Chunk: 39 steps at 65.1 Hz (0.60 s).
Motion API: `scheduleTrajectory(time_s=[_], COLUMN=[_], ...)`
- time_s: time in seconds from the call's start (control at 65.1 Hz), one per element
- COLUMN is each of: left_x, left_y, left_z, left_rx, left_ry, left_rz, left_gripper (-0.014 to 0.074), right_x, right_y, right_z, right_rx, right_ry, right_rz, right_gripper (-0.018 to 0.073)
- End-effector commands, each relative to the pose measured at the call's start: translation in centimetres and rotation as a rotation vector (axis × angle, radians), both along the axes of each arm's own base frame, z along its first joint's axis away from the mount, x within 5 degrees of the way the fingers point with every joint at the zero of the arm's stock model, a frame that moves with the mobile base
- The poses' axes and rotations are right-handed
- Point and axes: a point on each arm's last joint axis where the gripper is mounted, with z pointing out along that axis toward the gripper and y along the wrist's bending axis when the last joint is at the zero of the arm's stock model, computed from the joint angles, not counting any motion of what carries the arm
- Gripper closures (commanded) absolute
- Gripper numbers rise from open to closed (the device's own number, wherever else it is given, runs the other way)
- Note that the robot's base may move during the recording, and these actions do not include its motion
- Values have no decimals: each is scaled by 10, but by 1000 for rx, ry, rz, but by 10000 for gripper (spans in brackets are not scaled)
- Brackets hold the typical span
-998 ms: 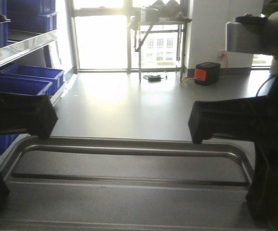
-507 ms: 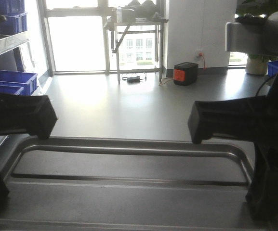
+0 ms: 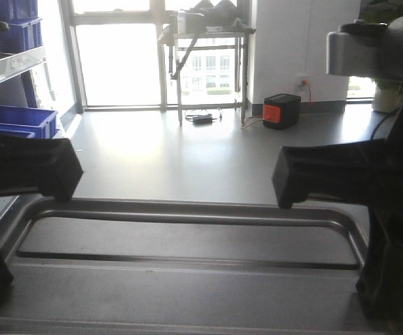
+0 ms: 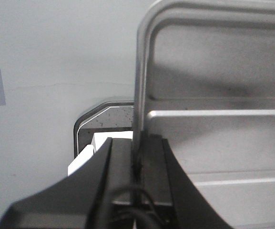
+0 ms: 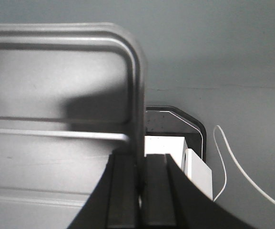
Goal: Grab silver tray and stack on right shelf
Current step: 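Hold the tray with both grippers while the base turns away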
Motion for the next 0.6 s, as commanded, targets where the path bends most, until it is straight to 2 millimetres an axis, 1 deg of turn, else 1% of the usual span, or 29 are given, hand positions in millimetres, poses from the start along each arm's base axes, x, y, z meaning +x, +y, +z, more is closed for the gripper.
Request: scheduleTrajectory(time_s=[0.0, 0.584], left_x=[0, 0], left_y=[4, 4], left_z=[10, 10], left_rx=[12, 12], left_ry=[-32, -32], left_rz=[-4, -4], left_gripper=[697, 697], right_x=[1, 1], right_y=[-4, -5], right_z=[10, 10], right_rx=[-20, -22], right_ry=[-39, -37], right_rz=[14, 14], right_gripper=[500, 500])
